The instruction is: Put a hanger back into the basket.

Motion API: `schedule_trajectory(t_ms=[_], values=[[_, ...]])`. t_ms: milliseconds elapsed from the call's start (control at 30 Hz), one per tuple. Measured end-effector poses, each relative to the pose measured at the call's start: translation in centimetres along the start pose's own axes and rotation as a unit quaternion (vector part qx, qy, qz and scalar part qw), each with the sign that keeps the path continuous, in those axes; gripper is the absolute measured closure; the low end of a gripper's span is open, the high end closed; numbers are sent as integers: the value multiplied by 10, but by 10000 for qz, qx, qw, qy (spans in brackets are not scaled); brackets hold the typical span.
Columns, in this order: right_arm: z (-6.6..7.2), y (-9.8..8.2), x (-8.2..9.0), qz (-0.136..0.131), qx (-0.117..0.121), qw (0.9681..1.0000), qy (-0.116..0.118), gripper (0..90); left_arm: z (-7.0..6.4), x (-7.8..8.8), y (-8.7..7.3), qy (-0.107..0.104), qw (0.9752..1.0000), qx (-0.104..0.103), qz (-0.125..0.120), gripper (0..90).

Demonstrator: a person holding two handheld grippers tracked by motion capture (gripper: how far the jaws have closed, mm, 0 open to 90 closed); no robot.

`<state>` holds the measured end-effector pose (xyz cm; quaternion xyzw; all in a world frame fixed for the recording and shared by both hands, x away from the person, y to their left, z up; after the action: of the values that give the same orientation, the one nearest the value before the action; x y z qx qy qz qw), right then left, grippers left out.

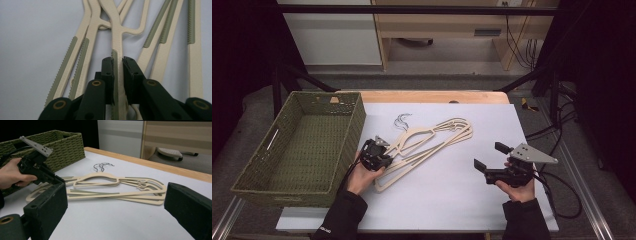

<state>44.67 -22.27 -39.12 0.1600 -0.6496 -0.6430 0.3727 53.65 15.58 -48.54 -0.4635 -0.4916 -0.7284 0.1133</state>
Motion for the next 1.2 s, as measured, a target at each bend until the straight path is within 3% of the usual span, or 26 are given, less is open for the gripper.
schedule_trajectory(t_ms=[233,333,467,700,833,867,933,967,1200], values=[[3,-2,-9,64,-41,9999,120,68,-8,18,3,201,9993,-119,-285,793],[9,-2,-21,178,-23,9996,240,81,-13,33,5,296,9979,-205,-532,793],[16,1,-42,383,53,9986,354,92,-20,50,6,388,9958,-272,-782,793],[28,15,-83,453,51,9980,448,120,-29,72,1,579,9927,-457,-952,794],[31,20,-103,505,39,9974,512,135,-32,74,-2,565,9920,-435,-1040,794],[34,22,-119,592,43,9970,500,145,-34,74,-4,583,9914,-455,-1081,794],[35,23,-123,661,58,9965,509,146,-34,75,-5,586,9911,-477,-1097,794],[38,27,-135,669,96,9964,505,156,-35,77,-4,596,9904,-499,-1144,794],[42,37,-162,716,100,9964,453,189,-48,87,-1,599,9870,-662,-1333,795]])
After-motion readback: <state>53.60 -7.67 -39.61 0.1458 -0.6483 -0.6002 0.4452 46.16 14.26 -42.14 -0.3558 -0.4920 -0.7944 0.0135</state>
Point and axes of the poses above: each handheld gripper's, and its own axes: x roughly backward along the jaws, y roughly out of its top, z roughly to its left, the point moved 3 cm from there along -x, roughly forward along the jaws, and after that the axes turned 6 degrees about y, right-handed, at the moved point
